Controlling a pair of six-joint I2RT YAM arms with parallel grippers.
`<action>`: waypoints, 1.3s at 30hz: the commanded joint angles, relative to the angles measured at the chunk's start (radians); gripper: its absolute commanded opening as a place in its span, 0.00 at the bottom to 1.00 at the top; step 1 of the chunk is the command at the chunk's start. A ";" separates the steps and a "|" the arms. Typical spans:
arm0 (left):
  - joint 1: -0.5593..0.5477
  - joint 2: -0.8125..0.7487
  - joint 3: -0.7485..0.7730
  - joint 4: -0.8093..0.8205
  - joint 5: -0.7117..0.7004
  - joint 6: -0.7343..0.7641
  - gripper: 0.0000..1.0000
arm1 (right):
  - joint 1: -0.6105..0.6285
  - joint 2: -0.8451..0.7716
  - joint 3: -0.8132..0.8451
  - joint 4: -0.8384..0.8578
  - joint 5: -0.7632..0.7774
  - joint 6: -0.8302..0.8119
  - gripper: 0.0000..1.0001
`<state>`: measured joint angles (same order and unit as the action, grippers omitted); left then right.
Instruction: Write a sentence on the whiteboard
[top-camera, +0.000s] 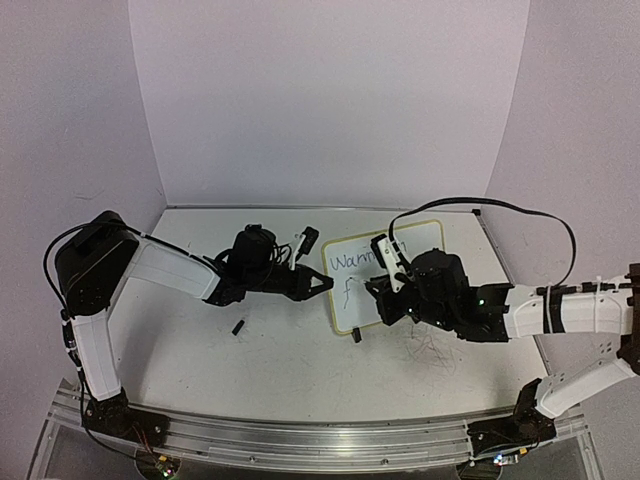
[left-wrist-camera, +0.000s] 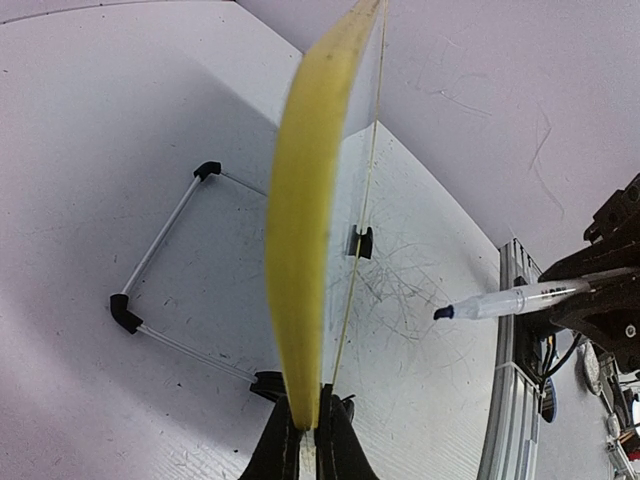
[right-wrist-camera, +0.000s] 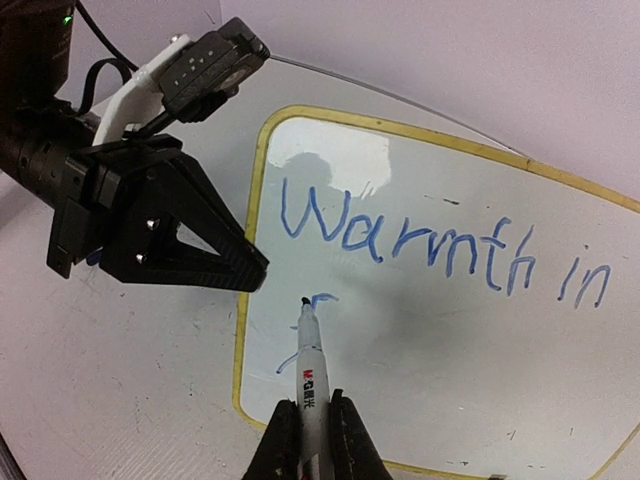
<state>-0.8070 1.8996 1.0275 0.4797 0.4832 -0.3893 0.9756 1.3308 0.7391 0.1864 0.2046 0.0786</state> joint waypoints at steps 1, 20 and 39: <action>-0.023 0.008 -0.006 -0.095 -0.028 0.030 0.00 | -0.001 0.001 -0.003 0.028 -0.034 -0.024 0.00; -0.027 0.012 -0.005 -0.099 -0.026 0.033 0.00 | -0.001 0.030 -0.017 0.060 0.012 0.004 0.00; -0.028 0.009 -0.005 -0.101 -0.023 0.041 0.00 | -0.002 0.077 0.008 0.038 0.076 0.025 0.00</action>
<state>-0.8108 1.8992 1.0272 0.4797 0.4744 -0.3889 0.9756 1.3899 0.7197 0.2092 0.2536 0.0978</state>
